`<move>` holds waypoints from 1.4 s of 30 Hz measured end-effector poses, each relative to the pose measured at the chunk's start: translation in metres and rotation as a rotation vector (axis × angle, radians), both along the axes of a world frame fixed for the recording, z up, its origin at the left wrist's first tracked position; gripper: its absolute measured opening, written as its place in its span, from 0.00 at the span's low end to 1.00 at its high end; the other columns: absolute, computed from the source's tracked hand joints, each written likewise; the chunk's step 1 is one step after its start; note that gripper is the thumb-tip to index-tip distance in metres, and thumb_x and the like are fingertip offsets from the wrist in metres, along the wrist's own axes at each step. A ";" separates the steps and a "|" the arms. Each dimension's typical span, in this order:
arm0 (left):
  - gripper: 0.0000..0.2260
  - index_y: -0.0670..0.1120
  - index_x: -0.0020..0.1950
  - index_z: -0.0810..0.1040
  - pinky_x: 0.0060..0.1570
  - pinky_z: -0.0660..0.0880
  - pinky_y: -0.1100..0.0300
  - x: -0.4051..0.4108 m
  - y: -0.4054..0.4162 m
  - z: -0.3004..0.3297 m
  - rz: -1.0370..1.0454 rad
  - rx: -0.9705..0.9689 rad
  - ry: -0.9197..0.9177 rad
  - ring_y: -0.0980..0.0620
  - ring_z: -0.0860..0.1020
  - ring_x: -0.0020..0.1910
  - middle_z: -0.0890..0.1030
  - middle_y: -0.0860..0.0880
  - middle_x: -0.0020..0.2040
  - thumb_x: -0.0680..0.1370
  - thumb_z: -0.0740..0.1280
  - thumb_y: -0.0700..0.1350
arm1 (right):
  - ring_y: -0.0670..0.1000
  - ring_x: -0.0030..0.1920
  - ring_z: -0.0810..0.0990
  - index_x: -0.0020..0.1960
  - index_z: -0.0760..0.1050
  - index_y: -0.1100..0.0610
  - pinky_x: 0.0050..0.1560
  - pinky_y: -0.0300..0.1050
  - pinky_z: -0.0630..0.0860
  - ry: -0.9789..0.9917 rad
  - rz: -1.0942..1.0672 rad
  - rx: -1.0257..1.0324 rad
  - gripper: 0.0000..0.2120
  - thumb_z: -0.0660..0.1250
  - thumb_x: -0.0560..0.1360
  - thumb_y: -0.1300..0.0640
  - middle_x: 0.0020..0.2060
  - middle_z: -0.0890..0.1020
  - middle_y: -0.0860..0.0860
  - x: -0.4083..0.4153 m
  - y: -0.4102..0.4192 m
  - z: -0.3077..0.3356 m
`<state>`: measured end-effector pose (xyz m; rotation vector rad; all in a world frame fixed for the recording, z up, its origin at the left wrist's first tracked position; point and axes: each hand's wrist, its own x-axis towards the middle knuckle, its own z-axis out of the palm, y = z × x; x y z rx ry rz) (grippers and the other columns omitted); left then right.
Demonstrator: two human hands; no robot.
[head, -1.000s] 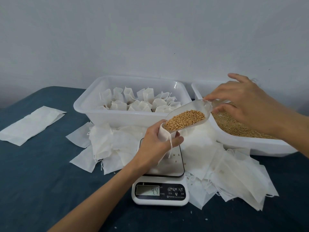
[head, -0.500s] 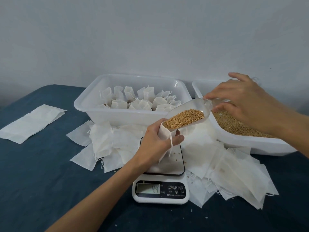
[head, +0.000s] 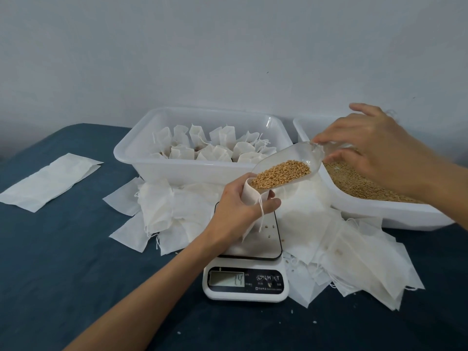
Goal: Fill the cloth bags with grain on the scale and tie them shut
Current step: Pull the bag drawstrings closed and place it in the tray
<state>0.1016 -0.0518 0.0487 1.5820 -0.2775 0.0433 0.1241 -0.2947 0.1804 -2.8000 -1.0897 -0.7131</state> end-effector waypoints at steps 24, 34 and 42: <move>0.14 0.48 0.54 0.82 0.45 0.77 0.66 0.004 0.002 -0.004 -0.014 -0.025 0.015 0.51 0.84 0.46 0.87 0.51 0.46 0.70 0.78 0.48 | 0.60 0.52 0.82 0.58 0.83 0.60 0.75 0.61 0.59 -0.025 0.001 -0.004 0.14 0.75 0.72 0.65 0.50 0.85 0.56 -0.003 0.002 -0.003; 0.12 0.49 0.52 0.83 0.41 0.76 0.69 0.004 0.002 -0.004 -0.024 -0.039 0.004 0.57 0.84 0.45 0.86 0.53 0.45 0.71 0.78 0.47 | 0.59 0.52 0.82 0.58 0.83 0.60 0.75 0.61 0.59 -0.034 0.005 -0.016 0.14 0.75 0.73 0.64 0.50 0.85 0.55 -0.002 0.001 -0.004; 0.11 0.46 0.54 0.82 0.40 0.76 0.69 0.005 0.003 -0.005 -0.028 -0.040 0.013 0.58 0.83 0.43 0.86 0.53 0.44 0.74 0.79 0.42 | 0.60 0.51 0.82 0.58 0.83 0.60 0.75 0.62 0.59 -0.054 0.008 -0.020 0.13 0.74 0.73 0.65 0.49 0.84 0.56 -0.003 0.001 -0.003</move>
